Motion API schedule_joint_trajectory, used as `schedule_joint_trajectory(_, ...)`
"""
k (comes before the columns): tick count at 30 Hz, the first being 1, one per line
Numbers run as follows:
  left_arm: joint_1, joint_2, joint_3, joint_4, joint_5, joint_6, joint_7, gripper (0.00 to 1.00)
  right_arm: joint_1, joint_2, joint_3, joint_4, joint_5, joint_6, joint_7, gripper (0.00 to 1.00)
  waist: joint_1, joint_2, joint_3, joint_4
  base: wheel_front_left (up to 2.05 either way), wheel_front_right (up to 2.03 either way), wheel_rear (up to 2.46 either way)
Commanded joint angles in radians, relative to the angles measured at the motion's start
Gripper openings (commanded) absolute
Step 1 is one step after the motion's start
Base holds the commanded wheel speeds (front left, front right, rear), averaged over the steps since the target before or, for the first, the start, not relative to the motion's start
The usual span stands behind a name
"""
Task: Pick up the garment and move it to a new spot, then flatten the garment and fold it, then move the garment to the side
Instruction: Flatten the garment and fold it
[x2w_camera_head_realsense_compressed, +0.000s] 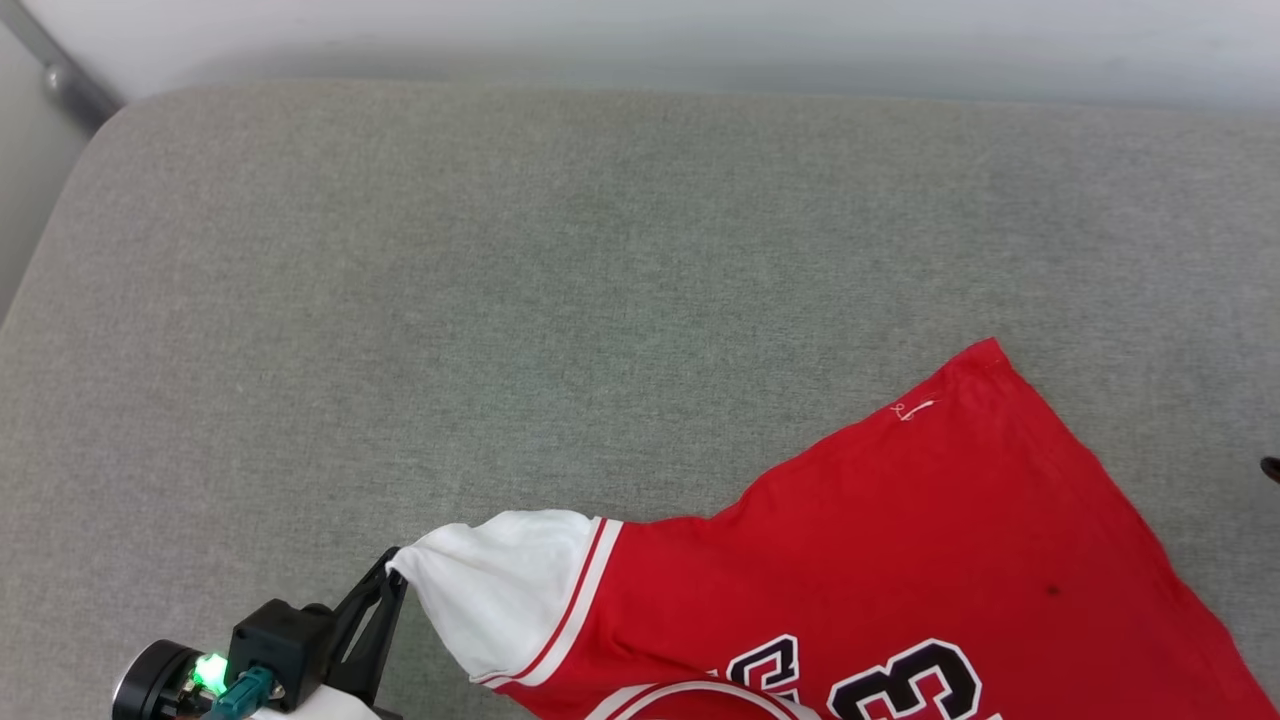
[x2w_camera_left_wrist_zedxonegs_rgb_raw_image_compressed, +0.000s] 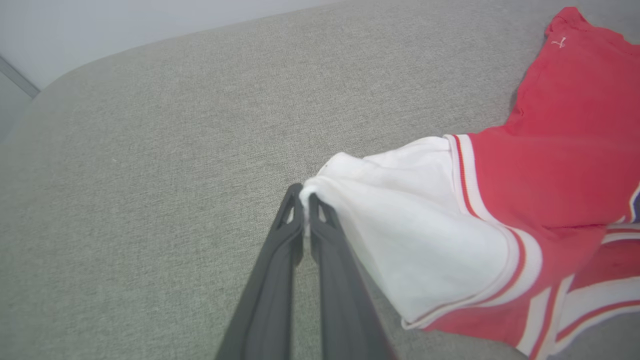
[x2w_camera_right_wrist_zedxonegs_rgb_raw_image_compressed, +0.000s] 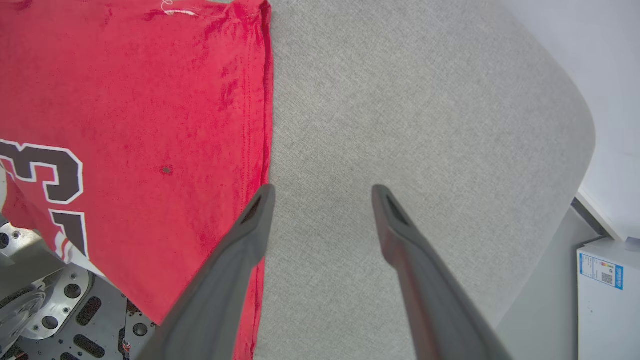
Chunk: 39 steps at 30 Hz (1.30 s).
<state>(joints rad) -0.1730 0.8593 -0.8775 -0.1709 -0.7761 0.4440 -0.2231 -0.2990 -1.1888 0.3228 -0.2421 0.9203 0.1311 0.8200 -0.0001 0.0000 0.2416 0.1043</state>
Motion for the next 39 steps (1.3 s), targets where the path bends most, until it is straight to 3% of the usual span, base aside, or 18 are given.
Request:
schedule_joint_trajectory(1, -0.015, -0.008, -0.002, 0.003, 0.008, -0.003, 0.001, 0.00, -0.045, 0.016, 0.023, -0.018, -0.018, -0.001, 0.035, 1.00, 0.0001, 0.0000, 0.022, 0.016, 0.00, 0.00, 0.00)
schedule_joint_trajectory(8, -0.069, -0.036, -0.007, 0.016, 0.030, -0.022, 0.005, 0.00, -0.323, 0.163, 0.189, 0.014, -0.099, -0.001, 0.230, 1.00, 0.0001, 0.0000, 0.094, 0.057, 0.00, 0.00, 0.00)
schedule_joint_trajectory(14, -0.114, -0.071, -0.011, 0.026, 0.047, -0.036, 0.001, 0.00, -0.481, 0.280, 0.300, 0.157, -0.146, -0.001, 0.282, 1.00, 0.0001, 0.0000, 0.162, 0.090, 0.00, 0.00, 0.00)
schedule_joint_trajectory(25, -0.175, -0.119, -0.016, 0.059, 0.065, -0.062, -0.006, 0.00, -0.546, 0.373, 0.438, 0.357, -0.127, -0.001, 0.214, 1.00, 0.0001, 0.0000, 0.239, 0.119, 0.00, 0.00, 0.00)
schedule_joint_trajectory(29, -0.185, -0.136, -0.021, 0.080, 0.062, -0.072, -0.010, 0.00, -0.517, 0.360, 0.535, 0.388, -0.110, 0.000, 0.208, 1.00, 0.0001, 0.0000, 0.237, 0.124, 0.00, 0.00, 0.00)
schedule_joint_trajectory(30, -0.183, -0.137, -0.021, 0.087, 0.059, -0.073, -0.011, 0.00, -0.515, 0.357, 0.549, 0.391, -0.106, 0.000, 0.196, 0.27, 0.0001, 0.0000, 0.232, 0.124, 0.00, 0.00, 0.00)
schedule_joint_trajectory(31, -0.179, -0.138, -0.022, 0.093, 0.055, -0.074, -0.012, 0.00, -0.518, 0.354, 0.561, 0.394, -0.101, 0.000, 0.181, 0.00, 0.0001, 0.0000, 0.224, 0.122, 0.00, 0.00, 0.00)
schedule_joint_trajectory(39, -0.140, -0.125, -0.014, 0.130, 0.042, -0.077, -0.019, 0.00, -0.564, 0.344, 0.582, 0.409, -0.062, -0.001, -0.014, 0.00, 0.0001, 0.0000, 0.096, 0.091, 0.00, 0.00, 0.00)
